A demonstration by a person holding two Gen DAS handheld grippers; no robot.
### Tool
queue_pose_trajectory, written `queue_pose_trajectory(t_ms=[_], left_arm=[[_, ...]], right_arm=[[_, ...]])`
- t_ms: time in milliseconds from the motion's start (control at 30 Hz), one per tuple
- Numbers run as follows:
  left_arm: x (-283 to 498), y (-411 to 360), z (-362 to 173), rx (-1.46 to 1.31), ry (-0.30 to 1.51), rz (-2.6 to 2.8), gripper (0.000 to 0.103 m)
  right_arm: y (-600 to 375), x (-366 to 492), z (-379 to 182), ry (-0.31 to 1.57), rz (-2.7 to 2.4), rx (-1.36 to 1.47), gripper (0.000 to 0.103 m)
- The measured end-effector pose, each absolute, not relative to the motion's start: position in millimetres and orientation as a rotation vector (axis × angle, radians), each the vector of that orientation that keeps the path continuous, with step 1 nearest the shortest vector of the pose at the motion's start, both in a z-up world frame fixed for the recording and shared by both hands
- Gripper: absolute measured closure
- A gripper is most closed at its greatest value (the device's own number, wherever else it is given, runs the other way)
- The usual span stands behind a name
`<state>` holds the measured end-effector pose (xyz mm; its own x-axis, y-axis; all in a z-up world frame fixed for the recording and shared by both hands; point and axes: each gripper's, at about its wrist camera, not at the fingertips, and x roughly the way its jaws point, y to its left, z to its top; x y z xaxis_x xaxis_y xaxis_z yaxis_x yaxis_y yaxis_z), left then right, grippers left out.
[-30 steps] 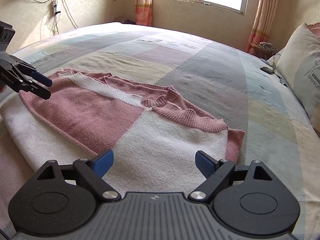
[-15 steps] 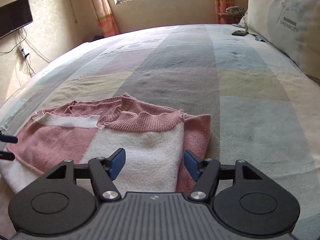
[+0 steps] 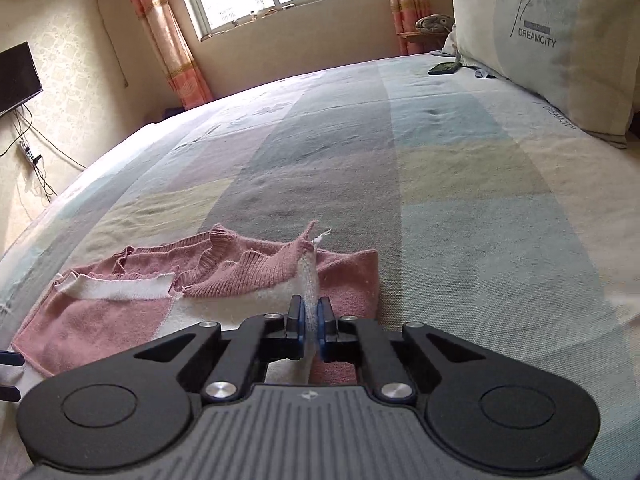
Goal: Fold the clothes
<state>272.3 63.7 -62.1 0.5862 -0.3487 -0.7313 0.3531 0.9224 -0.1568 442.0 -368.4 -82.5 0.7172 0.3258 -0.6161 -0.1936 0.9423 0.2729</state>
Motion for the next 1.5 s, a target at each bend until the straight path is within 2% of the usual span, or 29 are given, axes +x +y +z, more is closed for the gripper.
queue_pose_trajectory(t_ms=[200, 267, 333, 433, 467, 567, 667, 833, 967, 1067, 1133, 1267, 1333, 1500], left_arm=[[299, 63, -51, 0.018, 0.808, -0.423, 0.021], [317, 64, -50, 0.022, 0.793, -0.418, 0.021], [340, 67, -55, -0.003, 0.798, -0.411, 0.021], [371, 73, -73, -0.03, 0.818, -0.375, 0.021], [382, 75, -81, -0.027, 0.827, -0.34, 0.021], [395, 89, -96, -0.043, 0.813, -0.285, 0.021], [389, 92, -84, -0.035, 0.831, -0.243, 0.022], [315, 81, -50, 0.079, 0.773, -0.361, 0.02], [260, 80, -58, 0.07, 0.808, -0.345, 0.02], [236, 105, -82, -0.035, 0.861, -0.313, 0.022], [224, 114, -80, -0.073, 0.838, -0.309, 0.021], [224, 116, -60, -0.079, 0.836, -0.278, 0.021], [225, 109, -51, -0.044, 0.817, -0.279, 0.021], [207, 49, -52, 0.4, 0.763, -0.344, 0.019]], right_arm=[[-361, 449, -94, 0.777, 0.234, 0.118, 0.093], [-358, 446, -90, 0.768, 0.182, 0.106, 0.077], [-353, 435, -75, 0.691, 0.167, 0.072, 0.073], [-336, 420, -61, 0.62, 0.27, 0.017, 0.047], [-329, 417, -61, 0.627, 0.323, 0.0, 0.043], [-311, 419, -78, 0.694, 0.365, -0.089, 0.043], [-319, 421, -99, 0.743, 0.352, -0.056, 0.044], [-319, 384, -68, 0.688, 0.359, -0.011, 0.043], [-304, 342, -69, 0.705, 0.445, -0.047, 0.042], [-311, 317, -91, 0.76, 0.435, -0.014, 0.042], [-323, 302, -105, 0.79, 0.421, 0.038, 0.042], [-329, 288, -84, 0.773, 0.394, 0.061, 0.042], [-321, 283, -70, 0.736, 0.39, 0.003, 0.042], [-279, 273, -57, 0.676, 0.394, -0.276, 0.029]])
